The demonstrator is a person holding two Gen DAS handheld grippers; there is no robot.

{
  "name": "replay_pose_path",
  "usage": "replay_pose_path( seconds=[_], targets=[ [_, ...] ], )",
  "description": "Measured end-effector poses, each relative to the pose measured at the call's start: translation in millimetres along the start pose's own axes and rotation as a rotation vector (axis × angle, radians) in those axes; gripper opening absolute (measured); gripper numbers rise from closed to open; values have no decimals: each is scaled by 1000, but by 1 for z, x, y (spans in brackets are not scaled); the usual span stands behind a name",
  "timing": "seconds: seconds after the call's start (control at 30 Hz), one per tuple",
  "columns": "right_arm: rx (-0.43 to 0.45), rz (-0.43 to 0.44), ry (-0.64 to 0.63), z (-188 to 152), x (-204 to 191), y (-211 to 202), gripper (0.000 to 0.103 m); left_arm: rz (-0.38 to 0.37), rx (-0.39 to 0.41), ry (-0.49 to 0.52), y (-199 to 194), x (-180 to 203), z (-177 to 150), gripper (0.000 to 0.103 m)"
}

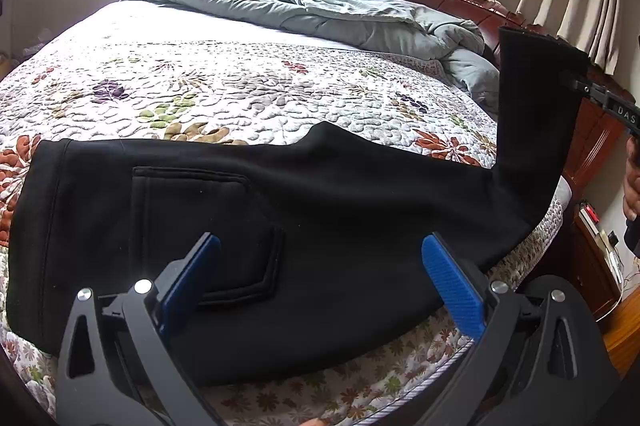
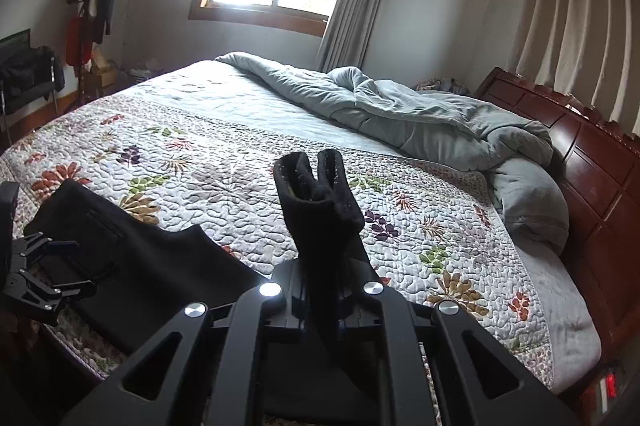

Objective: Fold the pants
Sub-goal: 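Raise the trouser leg end with the right gripper and swing it over the trousers, then lay the leg end onto the trousers beside the left gripper and open the right gripper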

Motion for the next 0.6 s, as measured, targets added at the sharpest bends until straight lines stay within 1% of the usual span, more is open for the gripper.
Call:
replay_pose_path(
  seconds=[0.37,0.6],
  targets=[
    [-35,34,-120,-20,-42,15,10,3,-1,-13,-1,-2,-1,100],
    [-55,40,-270,-42,-77,27,10,2,2,-25,-2,-5,-1,100]
  ],
)
Point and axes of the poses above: each gripper's, at about its wrist camera, not at the fingertips, and y roughly the way its jaws point, x to its right, z to its top, the point moved 8 cm from there along y, roughly the way its jaws point, and after that the axes turned 13 degrees about x, right-handed, at the moved point
